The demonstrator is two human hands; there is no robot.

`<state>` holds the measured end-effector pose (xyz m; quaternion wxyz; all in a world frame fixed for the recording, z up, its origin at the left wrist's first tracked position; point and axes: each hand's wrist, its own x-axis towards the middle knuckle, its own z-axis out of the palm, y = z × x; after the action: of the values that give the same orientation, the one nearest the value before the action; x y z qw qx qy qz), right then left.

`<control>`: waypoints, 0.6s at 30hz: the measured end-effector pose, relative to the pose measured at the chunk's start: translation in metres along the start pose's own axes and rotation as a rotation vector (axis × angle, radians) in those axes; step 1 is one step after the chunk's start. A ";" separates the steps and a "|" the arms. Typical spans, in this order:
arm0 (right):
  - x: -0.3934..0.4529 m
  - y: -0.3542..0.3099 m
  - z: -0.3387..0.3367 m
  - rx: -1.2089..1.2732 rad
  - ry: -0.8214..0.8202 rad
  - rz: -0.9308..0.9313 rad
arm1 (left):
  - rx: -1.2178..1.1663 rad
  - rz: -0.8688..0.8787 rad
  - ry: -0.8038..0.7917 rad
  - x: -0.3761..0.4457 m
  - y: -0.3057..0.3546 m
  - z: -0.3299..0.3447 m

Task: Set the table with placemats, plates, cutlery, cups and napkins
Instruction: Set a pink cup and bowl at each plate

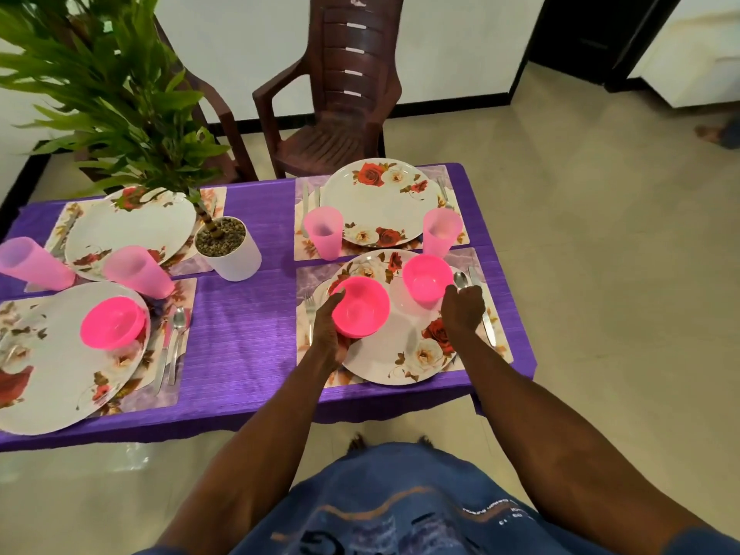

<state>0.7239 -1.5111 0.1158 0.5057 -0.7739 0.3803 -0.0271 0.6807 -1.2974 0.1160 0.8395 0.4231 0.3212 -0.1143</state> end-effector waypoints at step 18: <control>0.061 0.034 -0.139 0.123 -0.141 -0.153 | 0.264 -0.182 -0.293 -0.019 -0.127 0.169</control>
<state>0.6885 -1.6612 0.1349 0.5741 -0.7683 0.2810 -0.0342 0.6821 -1.5096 0.1212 0.8007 0.4775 0.2149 -0.2912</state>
